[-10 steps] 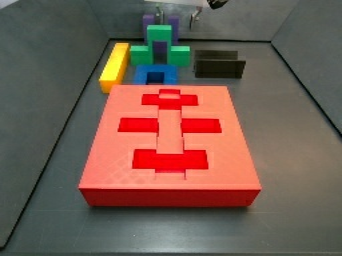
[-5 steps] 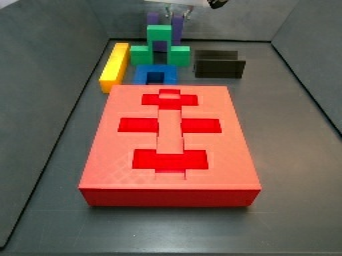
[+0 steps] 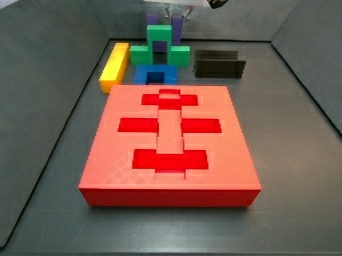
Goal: Pick up the purple object. Move up. Move to above the board. Insert the purple object.
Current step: Pick up the purple object.
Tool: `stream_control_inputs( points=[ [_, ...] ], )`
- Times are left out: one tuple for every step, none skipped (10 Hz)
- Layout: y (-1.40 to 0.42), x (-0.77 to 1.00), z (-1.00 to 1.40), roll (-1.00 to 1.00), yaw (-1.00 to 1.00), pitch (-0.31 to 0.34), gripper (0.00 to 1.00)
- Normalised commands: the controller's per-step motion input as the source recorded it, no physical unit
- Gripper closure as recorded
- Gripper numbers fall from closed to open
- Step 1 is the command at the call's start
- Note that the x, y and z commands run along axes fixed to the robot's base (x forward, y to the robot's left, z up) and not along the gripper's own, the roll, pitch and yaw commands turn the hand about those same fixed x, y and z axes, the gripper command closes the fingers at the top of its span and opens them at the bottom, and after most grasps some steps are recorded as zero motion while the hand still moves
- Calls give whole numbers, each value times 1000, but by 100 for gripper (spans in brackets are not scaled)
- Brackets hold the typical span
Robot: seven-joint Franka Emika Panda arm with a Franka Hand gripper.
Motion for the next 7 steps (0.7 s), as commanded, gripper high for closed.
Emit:
stream_control_inputs(
  points=[
    [0,0,0,0,0,0,100],
    [0,0,0,0,0,0,100],
    [0,0,0,0,0,0,100],
    [0,0,0,0,0,0,100],
    [0,0,0,0,0,0,100],
    [0,0,0,0,0,0,100],
    [0,0,0,0,0,0,100]
  ],
)
